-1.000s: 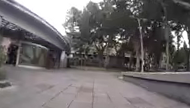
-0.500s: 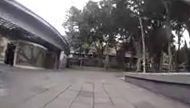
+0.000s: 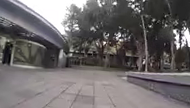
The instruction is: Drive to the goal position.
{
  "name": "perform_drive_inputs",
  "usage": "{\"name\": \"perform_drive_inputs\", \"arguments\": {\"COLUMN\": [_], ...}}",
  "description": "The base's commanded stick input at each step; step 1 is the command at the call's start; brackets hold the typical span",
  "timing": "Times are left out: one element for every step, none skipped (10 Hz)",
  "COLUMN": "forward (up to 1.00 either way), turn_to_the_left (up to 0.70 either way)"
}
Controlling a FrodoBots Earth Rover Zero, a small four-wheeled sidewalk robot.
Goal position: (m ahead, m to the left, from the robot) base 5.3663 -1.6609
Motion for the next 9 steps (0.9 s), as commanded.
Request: {"name": "perform_drive_inputs", "arguments": {"forward": [0.70, 0.70, 0.70, 0.70, 0.70, 0.70, 0.70, 0.70, 0.70], "turn_to_the_left": [0.00, 0.00, 0.00, 0.00, 0.00, 0.00, 0.00, 0.00, 0.00]}}
